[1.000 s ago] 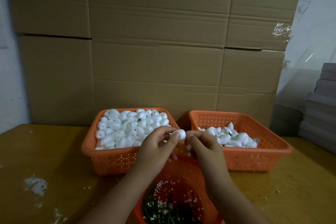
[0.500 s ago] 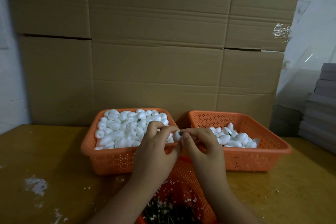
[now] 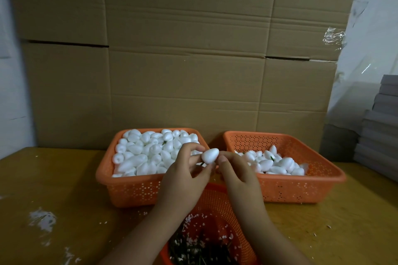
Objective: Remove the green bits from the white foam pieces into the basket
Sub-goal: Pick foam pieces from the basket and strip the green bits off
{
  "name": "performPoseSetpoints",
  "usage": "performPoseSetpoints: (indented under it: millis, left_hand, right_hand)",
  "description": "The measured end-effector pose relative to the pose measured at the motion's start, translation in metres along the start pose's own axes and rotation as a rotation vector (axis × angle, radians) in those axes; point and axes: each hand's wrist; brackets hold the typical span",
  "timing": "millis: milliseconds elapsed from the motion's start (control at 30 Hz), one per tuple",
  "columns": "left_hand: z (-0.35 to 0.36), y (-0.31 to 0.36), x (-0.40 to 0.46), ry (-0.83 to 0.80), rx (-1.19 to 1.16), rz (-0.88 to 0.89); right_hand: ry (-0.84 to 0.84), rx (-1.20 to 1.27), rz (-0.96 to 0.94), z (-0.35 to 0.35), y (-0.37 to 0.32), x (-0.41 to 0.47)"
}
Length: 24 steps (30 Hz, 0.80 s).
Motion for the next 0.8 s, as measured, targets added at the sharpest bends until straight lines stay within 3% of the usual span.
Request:
performPoseSetpoints:
  millis: [133,300,500,667,800]
  left_hand:
    - [0.0,0.002,-0.001,-0.026,0.158,0.045]
    - [0.001,0.006,-0.003,0.064,0.394,0.171]
    - [-0.006,0.015,-0.008,0.029,0.636,0.28]
    - [-0.015,0.023,0.004,0.075,0.609,0.236]
    - [-0.033,0.024,0.014,0.163,0.608,0.124]
  right_hand:
    - [0.002,-0.058,-0.084,0.002,0.0,-0.002]
    - [-0.026,-0.118,-0.114,0.002,-0.001,-0.003]
    - [0.114,-0.274,-0.146,-0.018,-0.008,0.012]
    - [0.251,-0.413,-0.134,-0.048,-0.013,0.028]
    - [0.364,-0.3,0.039,-0.066,-0.007,0.035]
Point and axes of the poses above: each hand's wrist, its own x-axis towards the middle knuckle, its own z-axis out of the palm, y = z × x, and after that the axes turned 2 degrees about -y, right-handed
